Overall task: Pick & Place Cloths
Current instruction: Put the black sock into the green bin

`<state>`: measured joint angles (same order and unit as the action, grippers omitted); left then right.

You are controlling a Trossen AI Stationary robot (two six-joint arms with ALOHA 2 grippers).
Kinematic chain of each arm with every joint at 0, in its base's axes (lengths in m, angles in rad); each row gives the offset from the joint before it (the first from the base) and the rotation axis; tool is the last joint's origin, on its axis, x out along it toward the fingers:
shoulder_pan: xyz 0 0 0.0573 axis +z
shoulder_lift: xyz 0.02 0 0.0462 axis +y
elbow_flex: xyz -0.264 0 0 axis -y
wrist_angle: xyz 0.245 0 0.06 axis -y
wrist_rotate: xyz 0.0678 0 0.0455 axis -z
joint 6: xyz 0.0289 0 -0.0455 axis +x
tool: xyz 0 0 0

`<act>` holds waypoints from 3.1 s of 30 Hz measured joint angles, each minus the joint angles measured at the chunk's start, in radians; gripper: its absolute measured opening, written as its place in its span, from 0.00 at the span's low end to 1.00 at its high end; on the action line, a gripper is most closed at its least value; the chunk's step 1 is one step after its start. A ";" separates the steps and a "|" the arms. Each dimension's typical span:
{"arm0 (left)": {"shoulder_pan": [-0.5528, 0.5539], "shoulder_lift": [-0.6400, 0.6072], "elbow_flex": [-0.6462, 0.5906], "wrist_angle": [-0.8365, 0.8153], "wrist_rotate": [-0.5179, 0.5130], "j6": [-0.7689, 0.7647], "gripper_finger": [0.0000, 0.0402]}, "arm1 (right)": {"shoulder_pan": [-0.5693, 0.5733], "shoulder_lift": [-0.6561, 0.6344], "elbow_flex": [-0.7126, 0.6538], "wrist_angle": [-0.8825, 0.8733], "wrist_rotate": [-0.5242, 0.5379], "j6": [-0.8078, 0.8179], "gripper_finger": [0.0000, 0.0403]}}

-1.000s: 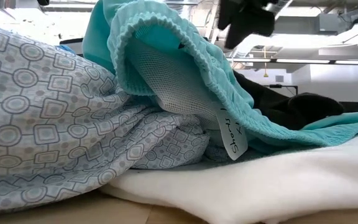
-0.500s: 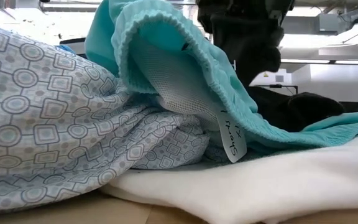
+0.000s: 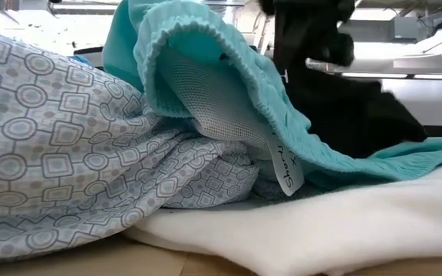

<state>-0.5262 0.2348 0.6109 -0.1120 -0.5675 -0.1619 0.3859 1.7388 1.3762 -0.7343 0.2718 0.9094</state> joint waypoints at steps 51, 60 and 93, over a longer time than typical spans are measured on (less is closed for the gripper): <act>0.000 0.000 0.000 0.000 0.000 0.000 0.48 | -0.738 -0.111 -0.168 -0.424 0.045 -0.054 0.01; 0.000 0.000 0.000 0.000 0.000 0.000 0.48 | -0.755 -0.143 -0.129 -0.477 0.053 -0.092 0.22; 0.000 0.000 0.000 0.000 0.000 -0.003 0.48 | -0.841 -0.413 -0.503 -0.159 -0.169 -0.208 0.00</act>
<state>-0.5262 0.2348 0.6109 -0.1120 -0.5678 -0.1646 -0.4554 1.3254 0.8734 -0.8932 0.1024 0.7017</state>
